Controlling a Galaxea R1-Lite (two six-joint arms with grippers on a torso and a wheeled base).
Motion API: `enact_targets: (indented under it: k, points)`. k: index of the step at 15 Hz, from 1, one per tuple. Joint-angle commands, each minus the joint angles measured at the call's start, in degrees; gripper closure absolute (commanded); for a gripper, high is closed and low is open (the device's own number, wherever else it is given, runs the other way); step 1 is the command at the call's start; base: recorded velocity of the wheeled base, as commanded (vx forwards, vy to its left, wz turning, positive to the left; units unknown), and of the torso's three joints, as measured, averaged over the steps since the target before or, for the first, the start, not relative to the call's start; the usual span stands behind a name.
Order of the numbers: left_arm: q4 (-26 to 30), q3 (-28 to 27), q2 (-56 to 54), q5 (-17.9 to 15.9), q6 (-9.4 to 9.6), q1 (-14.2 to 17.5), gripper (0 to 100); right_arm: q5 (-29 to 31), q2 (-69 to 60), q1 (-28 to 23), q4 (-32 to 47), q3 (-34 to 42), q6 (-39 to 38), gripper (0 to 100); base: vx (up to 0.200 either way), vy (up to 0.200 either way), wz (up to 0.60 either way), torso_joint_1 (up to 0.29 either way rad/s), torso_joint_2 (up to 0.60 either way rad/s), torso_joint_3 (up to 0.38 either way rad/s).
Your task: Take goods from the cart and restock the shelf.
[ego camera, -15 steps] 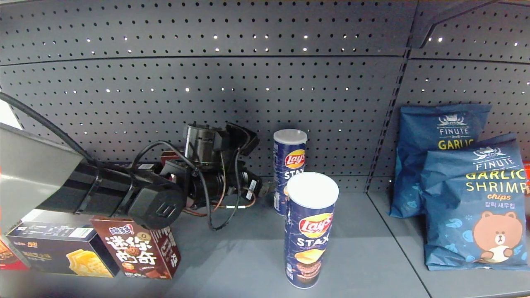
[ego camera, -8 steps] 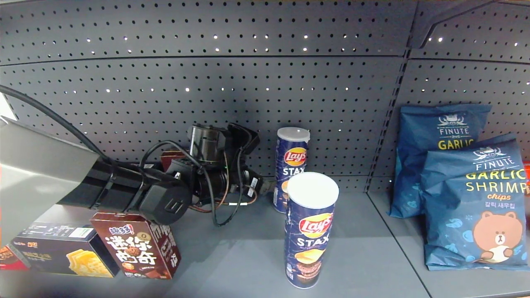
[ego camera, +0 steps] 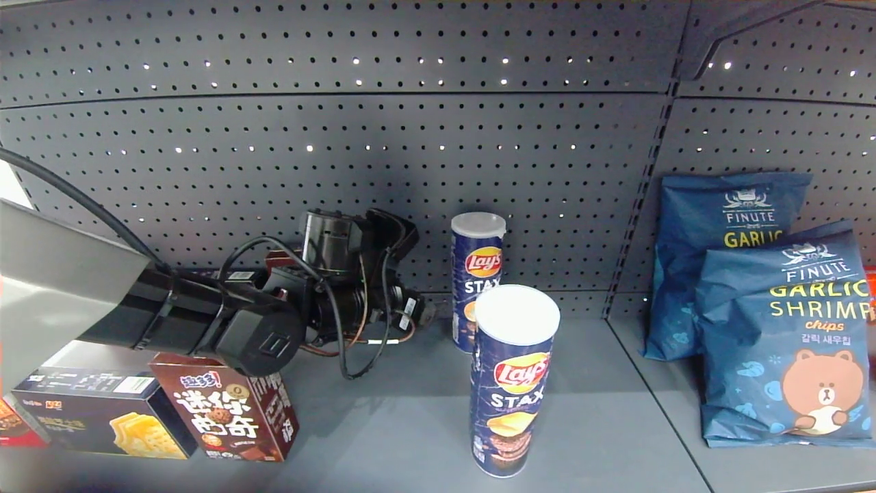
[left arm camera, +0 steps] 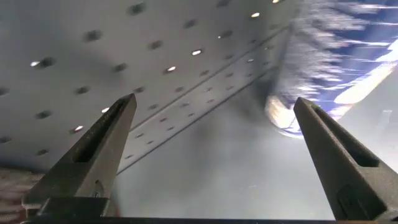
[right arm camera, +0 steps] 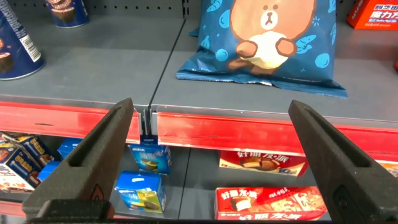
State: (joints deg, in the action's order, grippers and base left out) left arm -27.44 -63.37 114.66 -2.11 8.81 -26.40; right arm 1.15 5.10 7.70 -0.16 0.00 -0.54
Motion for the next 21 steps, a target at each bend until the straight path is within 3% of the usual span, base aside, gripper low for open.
enact_targets:
  k: [1,11,21]
  points:
    - [0.02,0.00,-0.32,0.09,-0.02,0.56,0,0.00,0.09,0.03,-0.02,0.00,0.01,0,0.000,0.000,0.00,0.000,0.00,0.000]
    - [0.19,-3.78,4.08,1.14,0.06,0.04,0,0.00,0.09,0.03,-0.11,0.00,0.01,0,0.000,0.000,0.00,0.000,0.00,0.000]
    - [0.19,-3.78,5.66,1.23,-0.11,-0.84,0,0.00,0.09,0.03,-0.02,0.00,0.01,0,0.000,0.000,0.00,0.000,0.00,0.000]
